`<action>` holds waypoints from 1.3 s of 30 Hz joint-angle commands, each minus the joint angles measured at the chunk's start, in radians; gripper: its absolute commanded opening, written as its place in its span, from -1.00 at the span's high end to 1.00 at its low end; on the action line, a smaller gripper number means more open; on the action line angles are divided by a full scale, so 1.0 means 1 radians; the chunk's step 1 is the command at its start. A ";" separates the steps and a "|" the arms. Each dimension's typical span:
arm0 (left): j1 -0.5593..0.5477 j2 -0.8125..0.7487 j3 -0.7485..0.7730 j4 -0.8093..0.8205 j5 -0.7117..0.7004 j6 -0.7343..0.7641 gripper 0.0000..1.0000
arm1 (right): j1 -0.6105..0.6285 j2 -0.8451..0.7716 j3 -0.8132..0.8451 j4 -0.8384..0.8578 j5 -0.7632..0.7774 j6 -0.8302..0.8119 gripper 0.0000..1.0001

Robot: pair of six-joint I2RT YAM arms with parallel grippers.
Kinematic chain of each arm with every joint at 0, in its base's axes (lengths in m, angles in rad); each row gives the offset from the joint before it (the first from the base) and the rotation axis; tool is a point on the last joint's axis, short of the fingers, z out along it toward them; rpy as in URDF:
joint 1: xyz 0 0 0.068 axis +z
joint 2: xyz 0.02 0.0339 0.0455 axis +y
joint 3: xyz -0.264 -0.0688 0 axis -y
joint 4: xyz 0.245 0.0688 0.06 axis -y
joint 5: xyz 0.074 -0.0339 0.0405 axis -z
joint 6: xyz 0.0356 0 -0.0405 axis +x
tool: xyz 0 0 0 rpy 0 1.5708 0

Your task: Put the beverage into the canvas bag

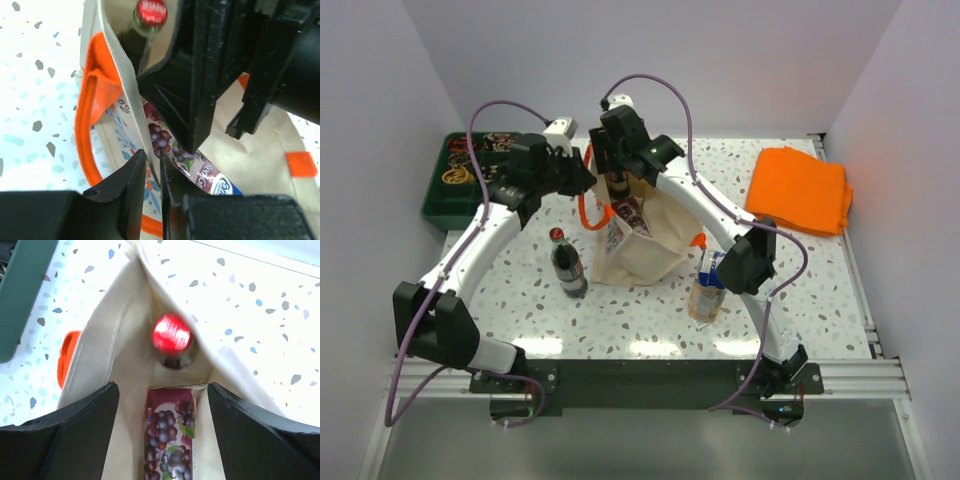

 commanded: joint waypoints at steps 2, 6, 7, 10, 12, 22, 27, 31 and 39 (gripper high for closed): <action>-0.005 -0.031 -0.010 0.029 0.000 0.013 0.56 | -0.003 -0.072 0.020 0.026 0.020 -0.003 -0.50; -0.005 -0.031 -0.010 0.028 -0.003 0.015 0.61 | -0.003 -0.084 0.023 0.021 0.017 -0.013 -0.50; -0.005 -0.031 -0.010 0.026 -0.004 0.013 0.62 | -0.002 -0.089 0.023 0.021 0.016 -0.014 -0.50; -0.005 -0.021 -0.006 0.026 -0.003 0.012 0.71 | -0.002 -0.096 0.026 0.018 0.011 -0.014 -0.50; -0.005 -0.015 -0.002 0.026 -0.003 0.010 0.74 | -0.002 -0.106 0.028 0.018 0.008 -0.014 -0.50; -0.005 -0.011 0.019 0.016 -0.003 0.015 0.74 | -0.003 -0.202 0.031 -0.006 -0.010 -0.023 -0.54; -0.005 -0.011 0.030 0.016 -0.006 0.016 0.62 | -0.002 -0.251 0.026 -0.031 -0.015 -0.028 -0.54; -0.005 -0.014 0.033 0.014 -0.003 0.013 0.51 | -0.006 -0.300 -0.012 -0.051 -0.006 -0.028 -0.56; -0.005 -0.023 0.054 0.020 -0.003 0.013 0.19 | -0.064 -0.460 -0.198 -0.036 -0.001 -0.014 -0.58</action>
